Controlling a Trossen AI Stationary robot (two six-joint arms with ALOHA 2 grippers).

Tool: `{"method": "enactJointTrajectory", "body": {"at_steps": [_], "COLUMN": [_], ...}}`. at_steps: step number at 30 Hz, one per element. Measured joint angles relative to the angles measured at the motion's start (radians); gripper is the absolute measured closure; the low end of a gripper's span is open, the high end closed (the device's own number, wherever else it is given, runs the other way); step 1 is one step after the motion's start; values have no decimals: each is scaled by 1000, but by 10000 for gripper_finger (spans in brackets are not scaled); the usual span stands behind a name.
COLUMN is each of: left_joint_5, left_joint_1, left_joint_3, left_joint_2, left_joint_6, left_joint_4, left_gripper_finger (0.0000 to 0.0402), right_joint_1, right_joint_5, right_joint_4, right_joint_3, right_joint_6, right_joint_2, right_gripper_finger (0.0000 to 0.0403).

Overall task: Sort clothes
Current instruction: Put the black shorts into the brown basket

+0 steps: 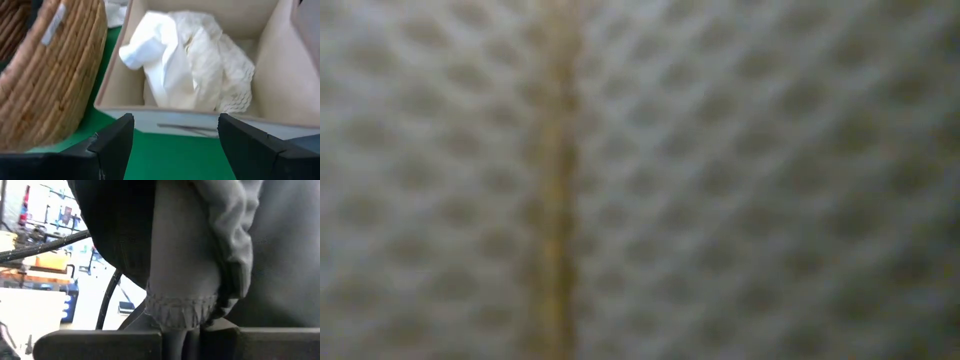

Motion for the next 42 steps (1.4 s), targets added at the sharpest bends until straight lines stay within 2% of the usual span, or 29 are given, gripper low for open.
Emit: {"method": "enactJointTrajectory", "body": {"at_steps": [11,19,42], "left_joint_5": [-51,-52,-111], "left_joint_1": [-30,-35,-35], "left_joint_3": [-213,-300,-326], "left_joint_2": [-1,-1,-2], "left_joint_6": [-279,-418,-467], "left_joint_4": [0,0,3], "left_gripper_finger": [137,137,137], "right_joint_1": [-99,-115,-124], "right_joint_5": [-11,-49,-63], "right_joint_4": [-149,-264,-547], "right_joint_3": [0,0,0], "right_joint_6": [71,96,87], "right_joint_2": [59,132,308], "right_gripper_finger": [390,390,390]}}
